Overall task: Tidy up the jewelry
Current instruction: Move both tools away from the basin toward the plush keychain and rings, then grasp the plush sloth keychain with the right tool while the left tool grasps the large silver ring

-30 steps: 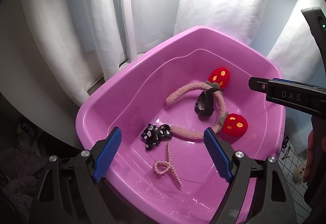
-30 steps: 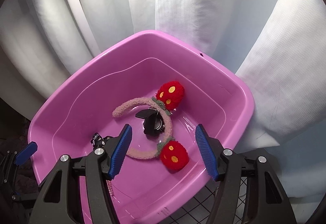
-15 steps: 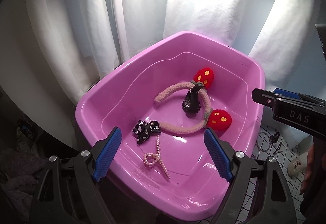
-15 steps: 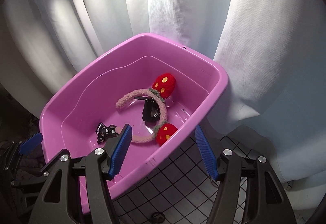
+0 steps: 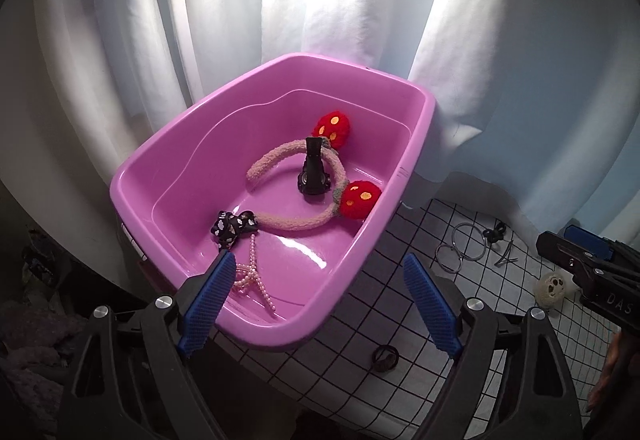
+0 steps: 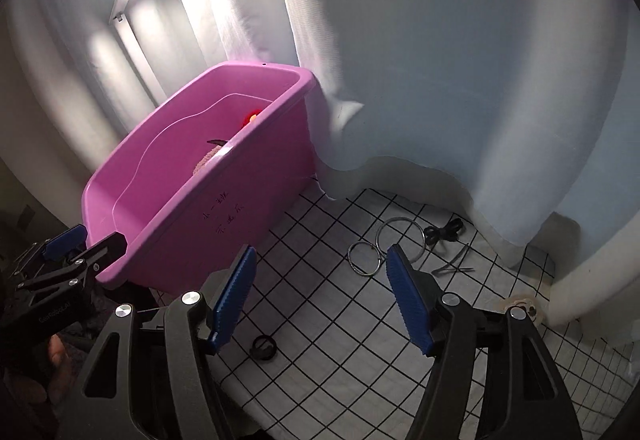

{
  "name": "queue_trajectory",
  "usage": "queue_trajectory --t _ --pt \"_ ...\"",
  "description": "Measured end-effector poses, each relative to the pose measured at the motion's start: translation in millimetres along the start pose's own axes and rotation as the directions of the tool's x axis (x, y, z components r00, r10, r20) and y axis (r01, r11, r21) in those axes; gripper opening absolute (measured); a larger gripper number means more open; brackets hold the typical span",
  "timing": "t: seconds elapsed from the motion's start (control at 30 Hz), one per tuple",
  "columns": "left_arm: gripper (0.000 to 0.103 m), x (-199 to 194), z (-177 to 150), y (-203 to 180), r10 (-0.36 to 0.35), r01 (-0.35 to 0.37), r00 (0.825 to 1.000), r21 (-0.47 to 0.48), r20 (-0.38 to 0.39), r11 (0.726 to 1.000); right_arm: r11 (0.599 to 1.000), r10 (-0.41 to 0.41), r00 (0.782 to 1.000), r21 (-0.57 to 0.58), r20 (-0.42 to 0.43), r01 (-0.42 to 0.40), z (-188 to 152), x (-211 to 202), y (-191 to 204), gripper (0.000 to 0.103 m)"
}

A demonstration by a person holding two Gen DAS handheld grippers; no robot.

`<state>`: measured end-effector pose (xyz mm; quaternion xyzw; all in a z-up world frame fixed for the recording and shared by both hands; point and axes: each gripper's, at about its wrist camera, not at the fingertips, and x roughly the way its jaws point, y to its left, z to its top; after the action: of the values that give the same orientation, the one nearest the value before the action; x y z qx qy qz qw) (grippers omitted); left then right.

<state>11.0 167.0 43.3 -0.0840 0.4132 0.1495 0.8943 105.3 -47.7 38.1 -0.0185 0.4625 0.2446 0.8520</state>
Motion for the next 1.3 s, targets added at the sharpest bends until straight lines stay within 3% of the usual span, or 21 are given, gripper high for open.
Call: queue_trajectory --t 0.33,0.57,0.97,1.3 --pt "0.088 -2.0 -46.4 -65.8 -0.076 0.077 0.997 0.082 -0.026 0.994 0.977 -0.116 0.993 0.175 -0.026 0.119 -112.8 -47.5 -92.5 0.064" --pt "0.088 18.9 -78.5 -94.6 -0.089 0.094 0.994 0.069 -0.069 0.993 0.954 -0.128 0.991 0.268 -0.047 0.136 -164.8 -54.6 -140.9 0.064" --pt "0.089 61.8 -77.0 -117.5 -0.016 0.022 0.996 0.06 -0.091 0.998 0.95 -0.119 0.993 0.287 -0.021 0.12 -171.0 -20.2 -173.3 0.064" --pt "0.091 130.9 -53.1 -141.1 -0.094 0.116 0.986 0.156 -0.139 0.981 0.906 -0.204 0.978 0.37 -0.043 0.206 -151.8 20.6 -182.1 0.064"
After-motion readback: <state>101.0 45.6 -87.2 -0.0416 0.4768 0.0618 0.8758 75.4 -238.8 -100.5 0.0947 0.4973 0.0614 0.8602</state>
